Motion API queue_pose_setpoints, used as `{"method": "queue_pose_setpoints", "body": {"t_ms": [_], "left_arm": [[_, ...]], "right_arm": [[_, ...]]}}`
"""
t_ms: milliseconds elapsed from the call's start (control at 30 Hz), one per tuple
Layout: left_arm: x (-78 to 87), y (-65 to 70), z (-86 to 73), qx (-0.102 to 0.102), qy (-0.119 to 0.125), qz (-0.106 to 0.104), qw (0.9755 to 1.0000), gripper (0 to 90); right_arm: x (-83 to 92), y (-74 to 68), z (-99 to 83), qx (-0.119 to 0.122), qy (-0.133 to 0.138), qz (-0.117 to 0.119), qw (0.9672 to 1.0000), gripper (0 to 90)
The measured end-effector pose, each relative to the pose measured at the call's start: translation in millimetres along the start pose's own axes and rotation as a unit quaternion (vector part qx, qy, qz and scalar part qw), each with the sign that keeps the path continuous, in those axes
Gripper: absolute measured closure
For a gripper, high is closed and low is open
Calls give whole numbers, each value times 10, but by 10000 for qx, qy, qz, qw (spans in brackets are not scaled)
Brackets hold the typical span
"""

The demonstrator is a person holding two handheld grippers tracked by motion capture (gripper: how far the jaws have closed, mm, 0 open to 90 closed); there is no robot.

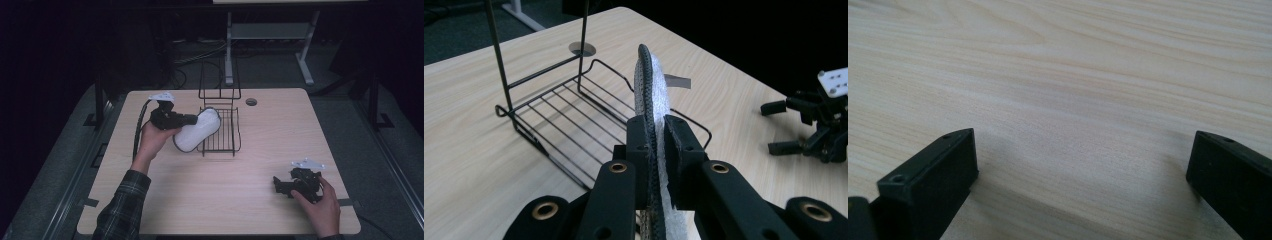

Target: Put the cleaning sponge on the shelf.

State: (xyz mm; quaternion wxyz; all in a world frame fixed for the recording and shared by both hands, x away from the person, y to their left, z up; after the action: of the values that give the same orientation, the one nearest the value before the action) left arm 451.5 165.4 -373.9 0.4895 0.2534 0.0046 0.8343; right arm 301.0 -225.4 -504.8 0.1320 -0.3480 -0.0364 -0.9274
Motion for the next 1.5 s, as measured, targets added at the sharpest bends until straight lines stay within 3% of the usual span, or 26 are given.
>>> {"method": "queue_pose_setpoints", "body": {"t_ms": [300, 433, 600, 833, 1233, 1500], "left_arm": [[-268, -46, 75, 106, 27, -67, 9999, 814], [-373, -91, 89, 49, -68, -50, 10000, 814], [-516, -102, 73, 198, -67, -94, 9997, 814], [-647, -116, 39, 230, -152, -123, 9995, 813], [-749, -216, -13, 208, -272, 83, 9994, 787], [-785, -302, -36, 71, -377, 408, 9984, 750]], "right_arm": [[0, 0, 0, -1, 0, -1, 10000, 0], [0, 0, 0, -1, -1, 1, 10000, 0], [0, 0, 0, -1, 0, 1, 10000, 0], [0, 0, 0, 1, 0, 1, 10000, 0], [0, 0, 0, -1, 0, 2, 10000, 0], [0, 0, 0, 0, -1, 2, 10000, 0]]}}
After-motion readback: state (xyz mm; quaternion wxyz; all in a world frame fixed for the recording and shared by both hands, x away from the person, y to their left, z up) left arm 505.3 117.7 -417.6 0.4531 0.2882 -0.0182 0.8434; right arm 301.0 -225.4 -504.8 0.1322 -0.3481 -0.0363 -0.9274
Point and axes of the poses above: each handheld gripper's, and its own axes: x roughly backward along the jaws, z roughly out of its top, y roughly to its right, the point moved 3 cm from there along -x, roughly forward along the jaws, and after that the axes turned 5 degrees about y, right-handed, at the moved point
